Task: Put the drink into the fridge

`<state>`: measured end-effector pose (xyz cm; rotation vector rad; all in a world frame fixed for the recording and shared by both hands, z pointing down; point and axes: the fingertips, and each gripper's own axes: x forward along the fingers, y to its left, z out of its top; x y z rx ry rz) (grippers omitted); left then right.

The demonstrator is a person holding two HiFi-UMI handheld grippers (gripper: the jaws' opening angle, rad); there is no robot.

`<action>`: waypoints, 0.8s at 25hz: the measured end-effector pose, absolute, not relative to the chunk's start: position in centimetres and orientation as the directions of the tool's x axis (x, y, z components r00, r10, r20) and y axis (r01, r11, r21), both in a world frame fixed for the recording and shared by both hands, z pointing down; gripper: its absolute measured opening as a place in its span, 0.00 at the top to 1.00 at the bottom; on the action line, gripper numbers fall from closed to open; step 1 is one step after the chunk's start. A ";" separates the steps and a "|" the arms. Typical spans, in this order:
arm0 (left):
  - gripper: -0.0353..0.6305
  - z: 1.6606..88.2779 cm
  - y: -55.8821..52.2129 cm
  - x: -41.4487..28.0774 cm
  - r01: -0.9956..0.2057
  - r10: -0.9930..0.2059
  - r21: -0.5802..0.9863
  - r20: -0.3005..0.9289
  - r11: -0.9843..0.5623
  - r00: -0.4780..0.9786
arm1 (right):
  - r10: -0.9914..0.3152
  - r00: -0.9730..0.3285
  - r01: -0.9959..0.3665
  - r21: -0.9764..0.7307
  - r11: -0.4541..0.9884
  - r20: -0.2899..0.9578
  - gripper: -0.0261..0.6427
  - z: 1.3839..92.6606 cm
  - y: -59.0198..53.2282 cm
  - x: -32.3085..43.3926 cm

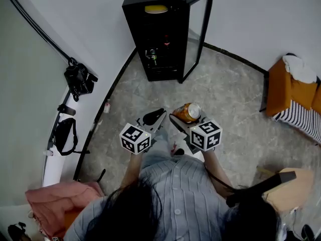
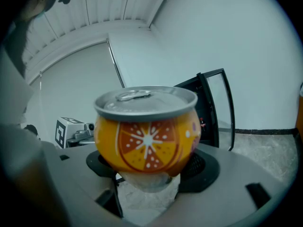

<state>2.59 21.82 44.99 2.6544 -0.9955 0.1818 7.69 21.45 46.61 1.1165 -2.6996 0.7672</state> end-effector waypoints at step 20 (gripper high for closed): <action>0.87 46.8 17.8 2.9 -0.659 -0.606 0.262 0.260 -0.705 0.752 | -0.623 -0.704 -0.706 -0.438 0.557 0.341 0.47 48.7 17.6 8.9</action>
